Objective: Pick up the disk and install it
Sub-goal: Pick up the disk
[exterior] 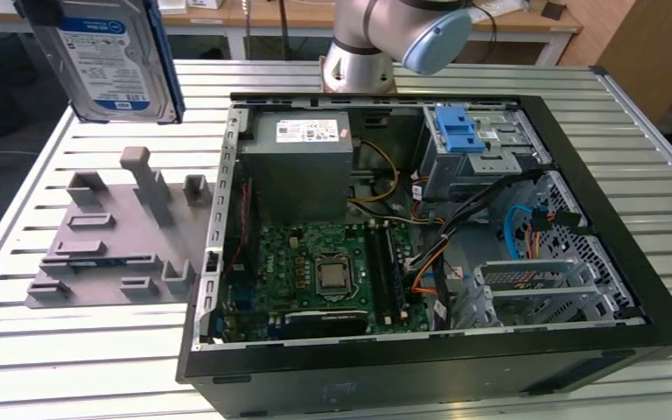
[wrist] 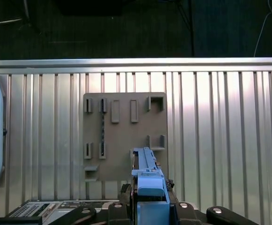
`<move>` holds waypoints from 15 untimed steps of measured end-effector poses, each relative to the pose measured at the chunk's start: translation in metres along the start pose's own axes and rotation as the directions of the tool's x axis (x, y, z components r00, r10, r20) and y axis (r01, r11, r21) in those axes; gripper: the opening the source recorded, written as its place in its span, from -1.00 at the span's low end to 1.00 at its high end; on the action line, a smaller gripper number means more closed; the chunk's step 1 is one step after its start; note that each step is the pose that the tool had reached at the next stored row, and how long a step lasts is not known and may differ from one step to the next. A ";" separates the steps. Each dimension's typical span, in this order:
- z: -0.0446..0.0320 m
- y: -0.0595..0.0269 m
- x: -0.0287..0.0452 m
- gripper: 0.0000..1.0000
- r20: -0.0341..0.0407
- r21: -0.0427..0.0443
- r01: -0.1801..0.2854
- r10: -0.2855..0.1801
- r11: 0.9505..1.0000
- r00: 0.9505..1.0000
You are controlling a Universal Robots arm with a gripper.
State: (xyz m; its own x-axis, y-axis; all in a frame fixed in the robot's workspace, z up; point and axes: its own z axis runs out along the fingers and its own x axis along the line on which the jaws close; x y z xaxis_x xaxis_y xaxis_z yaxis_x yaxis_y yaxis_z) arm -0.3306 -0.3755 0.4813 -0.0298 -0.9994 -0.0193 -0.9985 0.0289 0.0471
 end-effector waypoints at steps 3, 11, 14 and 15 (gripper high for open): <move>-0.0004 -0.0063 -0.0002 -0.27 0.000 0.000 0.000 0.000 1.000 1.000; -0.0076 -0.0207 -0.0007 -0.27 0.000 0.000 0.000 0.000 1.000 1.000; -0.0109 -0.0258 -0.0010 -0.27 0.000 0.000 0.000 0.000 1.000 1.000; -0.0117 -0.0278 -0.0010 -0.27 0.000 0.000 0.000 0.000 1.000 1.000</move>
State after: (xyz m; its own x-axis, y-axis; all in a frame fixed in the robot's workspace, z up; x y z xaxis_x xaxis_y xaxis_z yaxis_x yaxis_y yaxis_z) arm -0.3023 -0.3755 0.4916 -0.0298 -0.9994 -0.0195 -0.9985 0.0289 0.0472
